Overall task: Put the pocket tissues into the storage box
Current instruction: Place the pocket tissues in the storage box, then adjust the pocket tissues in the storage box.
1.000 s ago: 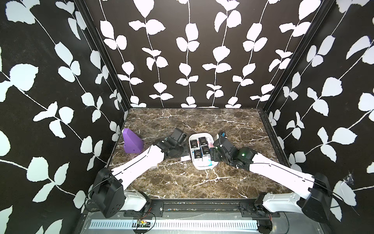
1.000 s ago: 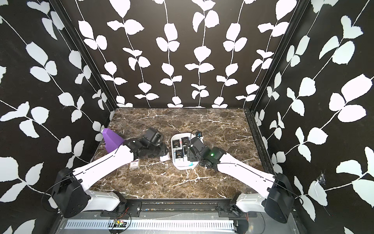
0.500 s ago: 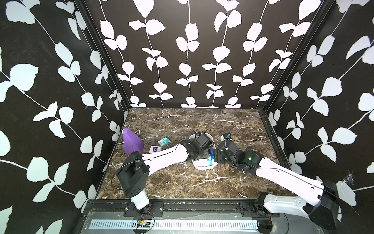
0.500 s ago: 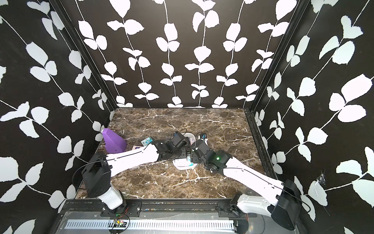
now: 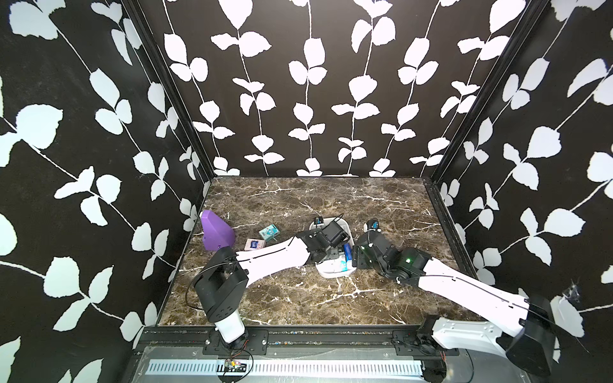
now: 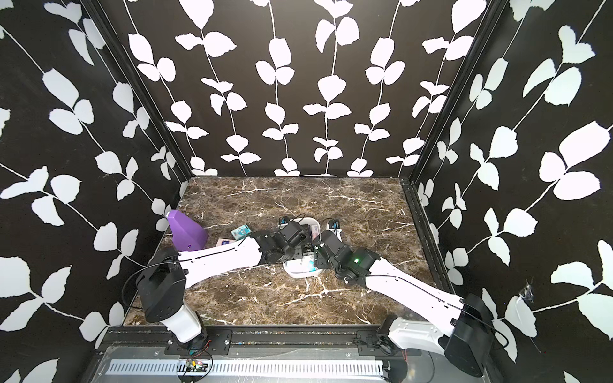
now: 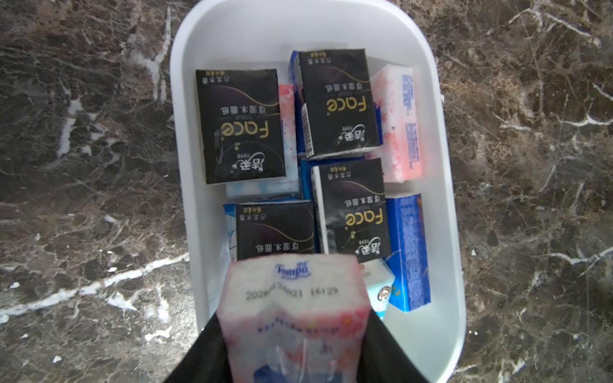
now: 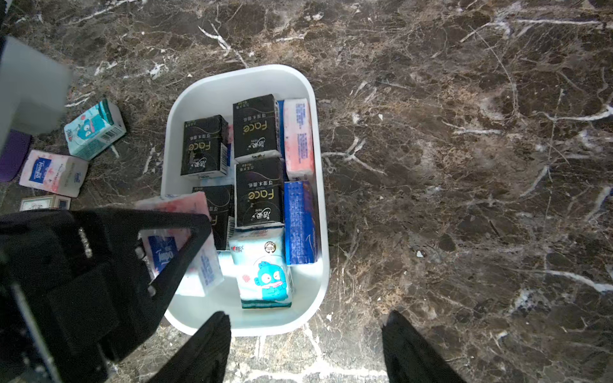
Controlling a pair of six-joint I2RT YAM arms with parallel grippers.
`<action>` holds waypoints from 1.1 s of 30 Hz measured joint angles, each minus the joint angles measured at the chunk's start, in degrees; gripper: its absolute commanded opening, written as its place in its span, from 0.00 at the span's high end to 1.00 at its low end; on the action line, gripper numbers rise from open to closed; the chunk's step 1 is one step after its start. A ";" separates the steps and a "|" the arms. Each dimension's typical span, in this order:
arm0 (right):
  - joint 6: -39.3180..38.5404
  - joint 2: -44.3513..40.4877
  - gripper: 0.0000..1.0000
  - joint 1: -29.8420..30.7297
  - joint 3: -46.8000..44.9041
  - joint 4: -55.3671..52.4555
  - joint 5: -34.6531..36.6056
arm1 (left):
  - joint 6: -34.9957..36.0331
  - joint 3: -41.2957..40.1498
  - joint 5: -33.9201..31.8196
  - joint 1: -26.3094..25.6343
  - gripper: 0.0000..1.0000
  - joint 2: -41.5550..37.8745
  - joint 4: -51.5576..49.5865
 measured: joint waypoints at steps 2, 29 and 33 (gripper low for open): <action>-0.04 0.39 0.27 0.00 0.02 0.04 -0.04 | -0.44 -0.46 0.20 -0.13 0.47 0.00 0.00; -4.87 24.50 0.63 0.00 14.97 10.49 -21.84 | 7.45 -9.49 -0.09 15.93 0.17 -19.89 -5.09; -4.00 28.61 0.63 0.00 15.54 12.07 -25.90 | 10.03 -13.18 2.78 24.06 0.17 -22.60 -5.42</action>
